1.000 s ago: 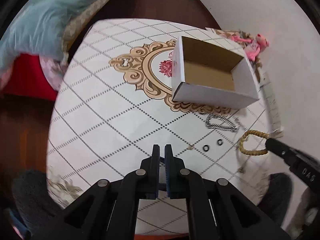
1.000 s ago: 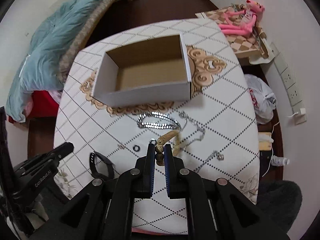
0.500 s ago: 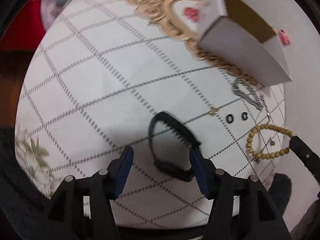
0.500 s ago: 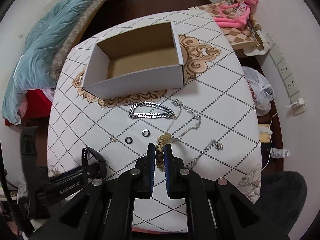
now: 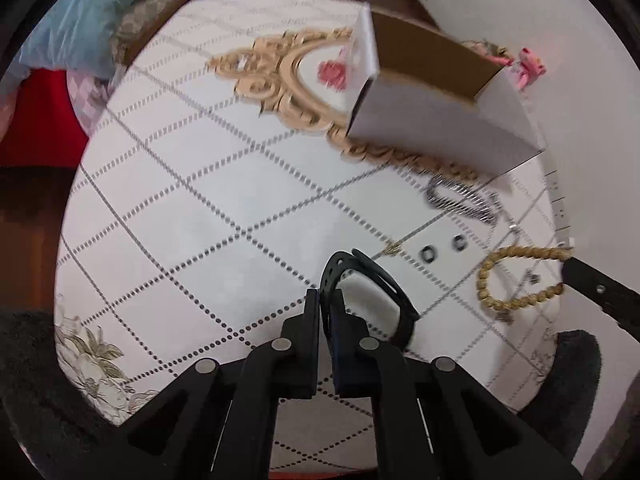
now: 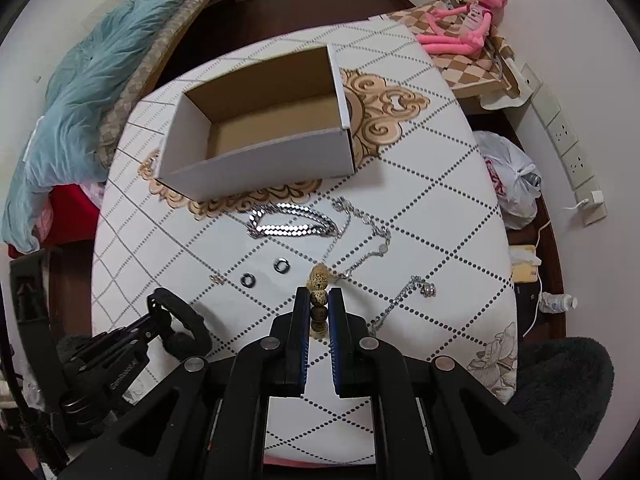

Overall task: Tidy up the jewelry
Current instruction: 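Close the left gripper on the black band while the right gripper grasps the bead bracelet, then carry both items into the white box and open both grippers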

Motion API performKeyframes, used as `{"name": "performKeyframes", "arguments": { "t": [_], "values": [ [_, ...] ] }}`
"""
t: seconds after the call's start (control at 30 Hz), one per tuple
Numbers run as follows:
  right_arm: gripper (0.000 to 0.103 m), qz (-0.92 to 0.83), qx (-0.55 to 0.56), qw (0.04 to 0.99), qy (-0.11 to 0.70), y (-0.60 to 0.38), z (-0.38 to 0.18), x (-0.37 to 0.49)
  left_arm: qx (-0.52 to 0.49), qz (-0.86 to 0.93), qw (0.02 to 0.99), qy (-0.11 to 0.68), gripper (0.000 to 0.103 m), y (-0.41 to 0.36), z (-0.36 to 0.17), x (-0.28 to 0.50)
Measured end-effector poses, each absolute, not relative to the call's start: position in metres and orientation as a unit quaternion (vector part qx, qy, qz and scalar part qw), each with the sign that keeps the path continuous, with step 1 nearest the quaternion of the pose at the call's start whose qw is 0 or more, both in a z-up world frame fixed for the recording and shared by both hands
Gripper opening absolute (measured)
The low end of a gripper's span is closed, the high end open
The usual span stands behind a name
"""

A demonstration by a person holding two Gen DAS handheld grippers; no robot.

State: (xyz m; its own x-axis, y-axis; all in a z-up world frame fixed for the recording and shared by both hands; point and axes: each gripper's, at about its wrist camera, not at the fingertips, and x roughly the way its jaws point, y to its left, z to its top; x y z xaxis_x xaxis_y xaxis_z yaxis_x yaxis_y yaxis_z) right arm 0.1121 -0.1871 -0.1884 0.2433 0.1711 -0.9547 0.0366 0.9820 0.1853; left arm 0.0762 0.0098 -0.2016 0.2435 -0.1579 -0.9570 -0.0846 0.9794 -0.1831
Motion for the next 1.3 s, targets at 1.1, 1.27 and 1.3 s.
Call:
{"name": "performKeyframes", "arguments": {
  "t": [1.1,1.27,1.3],
  "values": [
    [0.018,0.121,0.083,0.759,0.635,-0.175,-0.185,0.307,-0.065,-0.056,0.789,0.608,0.046,-0.009,-0.156,0.281],
    [0.051,0.106,0.08,0.763,0.633,-0.188,-0.187,0.306,-0.065,-0.037,0.805,0.588,0.094,-0.002,-0.142,0.281],
    [0.052,0.1,0.072,0.767,0.629,-0.189,-0.185,0.304,-0.058,-0.027,0.811,0.581,0.094,0.0,-0.139,0.279]
  ]
}}
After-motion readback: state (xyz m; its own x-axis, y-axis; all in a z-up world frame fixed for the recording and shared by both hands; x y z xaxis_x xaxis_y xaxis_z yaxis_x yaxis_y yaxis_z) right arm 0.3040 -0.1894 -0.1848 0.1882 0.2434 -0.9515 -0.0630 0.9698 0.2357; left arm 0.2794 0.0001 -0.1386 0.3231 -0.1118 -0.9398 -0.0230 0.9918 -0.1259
